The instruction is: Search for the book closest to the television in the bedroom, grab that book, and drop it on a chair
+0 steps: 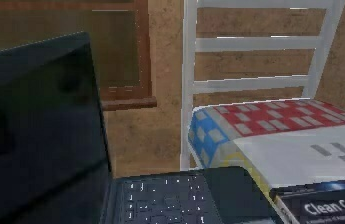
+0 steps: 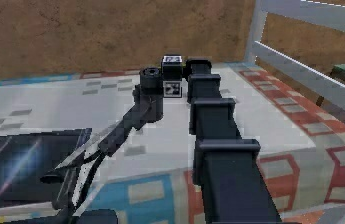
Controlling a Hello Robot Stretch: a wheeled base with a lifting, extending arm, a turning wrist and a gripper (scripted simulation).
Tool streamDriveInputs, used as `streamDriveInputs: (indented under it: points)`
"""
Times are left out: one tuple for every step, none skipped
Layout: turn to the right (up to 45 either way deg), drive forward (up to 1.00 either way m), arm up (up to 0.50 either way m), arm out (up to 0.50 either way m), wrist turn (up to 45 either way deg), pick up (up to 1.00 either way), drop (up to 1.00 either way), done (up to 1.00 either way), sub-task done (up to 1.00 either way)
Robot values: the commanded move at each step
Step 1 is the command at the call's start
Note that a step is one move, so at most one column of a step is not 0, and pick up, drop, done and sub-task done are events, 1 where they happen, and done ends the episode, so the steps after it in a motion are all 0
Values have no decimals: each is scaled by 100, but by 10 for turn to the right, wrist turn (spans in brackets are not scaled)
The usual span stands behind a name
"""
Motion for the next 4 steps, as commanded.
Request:
streamDriveInputs:
  points:
    - [0,0,0,-22,0,0,0,0,0]
    - [450,0,0,0,0,0,0,0,0]
    - [450,0,0,0,0,0,0,0,0]
    - [450,0,0,0,0,0,0,0,0]
